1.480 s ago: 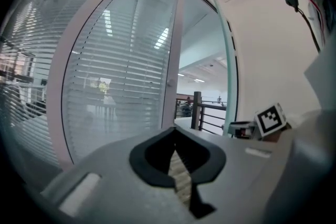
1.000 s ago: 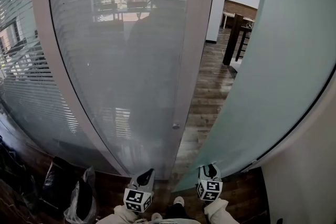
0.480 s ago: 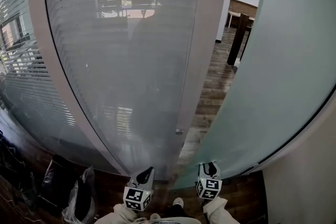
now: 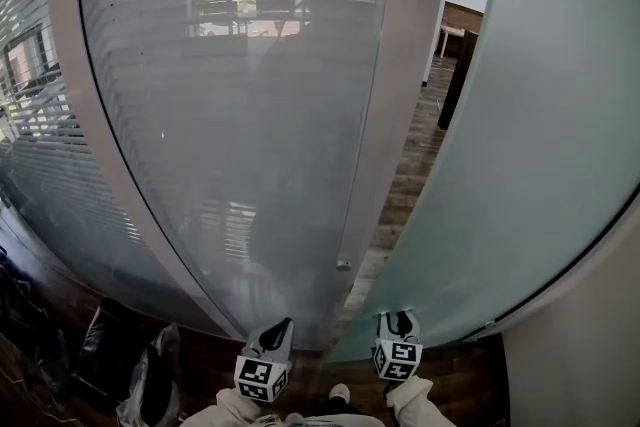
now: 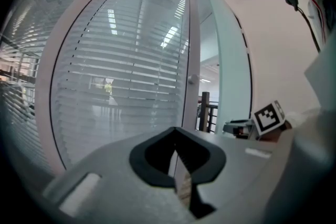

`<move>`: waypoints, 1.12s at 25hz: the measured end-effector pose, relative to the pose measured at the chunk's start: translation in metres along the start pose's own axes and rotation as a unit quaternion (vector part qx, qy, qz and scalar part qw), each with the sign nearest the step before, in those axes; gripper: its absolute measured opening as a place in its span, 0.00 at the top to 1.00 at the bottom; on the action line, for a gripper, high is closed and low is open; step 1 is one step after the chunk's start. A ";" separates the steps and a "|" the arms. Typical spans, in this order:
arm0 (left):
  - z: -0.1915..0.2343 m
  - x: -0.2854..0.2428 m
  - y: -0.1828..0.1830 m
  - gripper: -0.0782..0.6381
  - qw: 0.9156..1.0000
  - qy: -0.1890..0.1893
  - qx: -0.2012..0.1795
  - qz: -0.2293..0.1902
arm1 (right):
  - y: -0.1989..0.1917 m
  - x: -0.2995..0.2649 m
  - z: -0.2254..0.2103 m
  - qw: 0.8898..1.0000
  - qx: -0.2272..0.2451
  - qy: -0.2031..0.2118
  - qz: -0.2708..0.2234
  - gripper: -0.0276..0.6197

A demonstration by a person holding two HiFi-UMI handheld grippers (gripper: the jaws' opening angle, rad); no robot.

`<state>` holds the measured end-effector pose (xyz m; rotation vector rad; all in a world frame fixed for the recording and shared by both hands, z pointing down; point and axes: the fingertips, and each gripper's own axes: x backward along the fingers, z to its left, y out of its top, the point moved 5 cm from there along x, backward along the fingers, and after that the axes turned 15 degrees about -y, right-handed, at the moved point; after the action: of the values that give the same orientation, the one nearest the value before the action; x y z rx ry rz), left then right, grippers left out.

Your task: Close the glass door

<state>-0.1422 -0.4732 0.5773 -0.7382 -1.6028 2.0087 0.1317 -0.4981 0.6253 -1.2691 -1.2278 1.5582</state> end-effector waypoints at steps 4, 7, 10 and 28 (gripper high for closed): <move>0.005 -0.006 0.002 0.89 1.000 0.000 -0.001 -0.001 | 0.002 -0.008 0.002 1.000 0.000 0.001 -0.001 0.75; 0.006 -0.010 0.003 0.89 1.000 0.001 -0.002 0.001 | 0.004 -0.012 0.002 1.000 0.000 -0.002 -0.003 0.75; 0.008 -0.013 0.003 0.89 1.000 0.002 -0.001 0.003 | 0.005 -0.016 0.003 1.000 0.003 0.000 -0.003 0.75; 0.015 -0.018 -0.002 0.89 1.000 -0.001 0.003 0.009 | 0.010 -0.032 0.008 1.000 0.011 0.000 -0.006 0.75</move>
<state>-0.1384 -0.4955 0.5844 -0.7515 -1.5955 2.0276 0.1310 -0.5320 0.6238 -1.2453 -1.2129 1.5578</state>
